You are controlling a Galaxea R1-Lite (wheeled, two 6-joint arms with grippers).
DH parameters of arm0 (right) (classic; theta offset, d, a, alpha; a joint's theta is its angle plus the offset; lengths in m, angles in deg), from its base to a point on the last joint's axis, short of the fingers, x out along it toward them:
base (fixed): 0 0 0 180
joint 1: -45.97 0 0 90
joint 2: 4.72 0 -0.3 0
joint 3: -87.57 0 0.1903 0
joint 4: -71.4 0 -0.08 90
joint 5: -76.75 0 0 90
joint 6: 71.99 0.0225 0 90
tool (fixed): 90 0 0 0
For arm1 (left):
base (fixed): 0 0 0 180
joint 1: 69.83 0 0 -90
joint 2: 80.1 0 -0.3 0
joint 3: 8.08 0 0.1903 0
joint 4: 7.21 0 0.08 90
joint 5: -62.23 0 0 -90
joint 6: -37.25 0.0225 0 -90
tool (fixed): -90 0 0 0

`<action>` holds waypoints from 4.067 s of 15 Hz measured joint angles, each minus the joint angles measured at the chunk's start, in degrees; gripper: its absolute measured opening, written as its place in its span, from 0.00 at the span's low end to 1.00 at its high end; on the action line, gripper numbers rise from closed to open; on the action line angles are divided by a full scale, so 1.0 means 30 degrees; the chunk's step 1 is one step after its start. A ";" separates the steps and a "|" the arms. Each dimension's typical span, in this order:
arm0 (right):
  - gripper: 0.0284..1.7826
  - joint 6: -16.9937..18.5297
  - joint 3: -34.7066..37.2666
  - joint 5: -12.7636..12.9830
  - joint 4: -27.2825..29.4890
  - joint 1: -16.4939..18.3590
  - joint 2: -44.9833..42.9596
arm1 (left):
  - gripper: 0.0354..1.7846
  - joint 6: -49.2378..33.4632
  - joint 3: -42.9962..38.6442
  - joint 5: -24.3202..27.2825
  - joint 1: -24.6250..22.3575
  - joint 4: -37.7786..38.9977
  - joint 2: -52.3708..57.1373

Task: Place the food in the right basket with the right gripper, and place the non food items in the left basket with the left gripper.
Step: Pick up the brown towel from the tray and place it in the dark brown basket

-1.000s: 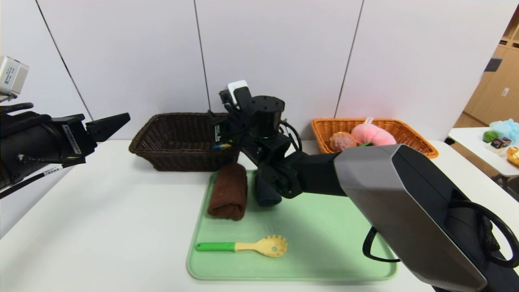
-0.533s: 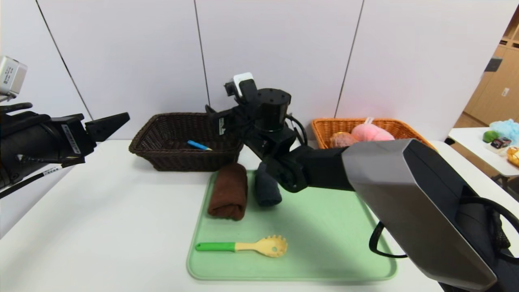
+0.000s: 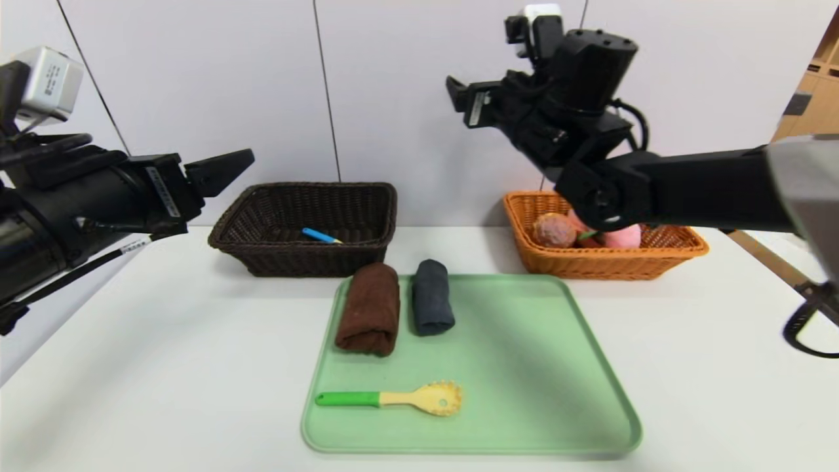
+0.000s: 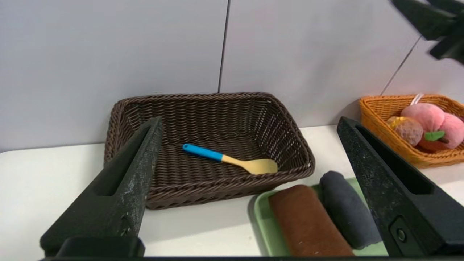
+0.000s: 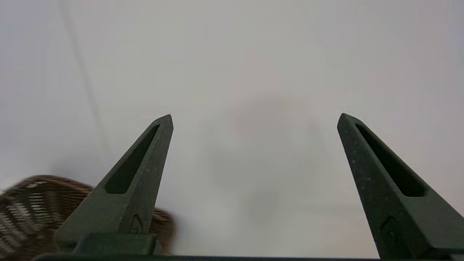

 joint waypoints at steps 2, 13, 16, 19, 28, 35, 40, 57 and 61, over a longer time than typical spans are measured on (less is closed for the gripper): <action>0.90 -0.0605 0.3531 -0.0028 0.0053 0.1800 -0.2593 | 0.94 -0.0033 0.0154 -0.0394 0.0894 0.0264 -0.0549; 0.94 -0.1451 1.9452 -0.1313 0.3795 1.0082 -1.6945 | 0.94 -0.0045 -0.0561 -0.1061 0.1560 0.2397 -0.2812; 0.95 -0.0947 2.1155 -0.1341 0.3970 1.0248 -1.8221 | 0.94 -0.0695 -0.1138 -0.1126 0.2970 0.2304 -0.3141; 0.95 -0.0947 2.1841 -0.1390 0.3958 1.0285 -1.8680 | 0.94 -0.0979 -0.0386 -0.1743 0.4982 -0.0654 -0.3621; 0.95 -0.0963 2.3548 -0.1341 0.3848 1.0256 -1.9249 | 0.94 -0.6762 1.1386 -0.1735 0.7648 -1.9135 -0.6331; 0.95 -0.0955 2.4020 -0.1341 0.3950 1.0260 -1.9647 | 0.94 -0.9001 1.1532 -0.3048 0.8038 -1.8290 -0.9240; 0.95 -0.0947 2.4357 -0.1333 0.3832 1.0260 -1.9692 | 0.94 -0.8737 1.0675 -0.3487 0.7241 -1.7181 -1.0427; 0.95 -0.0874 2.4393 -0.1341 0.3820 1.0260 -1.9850 | 0.10 -0.7863 0.8269 -0.3966 0.6985 -1.3552 -1.1455; 0.95 -0.0874 2.4397 -0.1333 0.3852 1.0260 -1.9846 | 0.10 -0.6953 0.8314 -0.4454 0.7148 -1.3613 -1.1069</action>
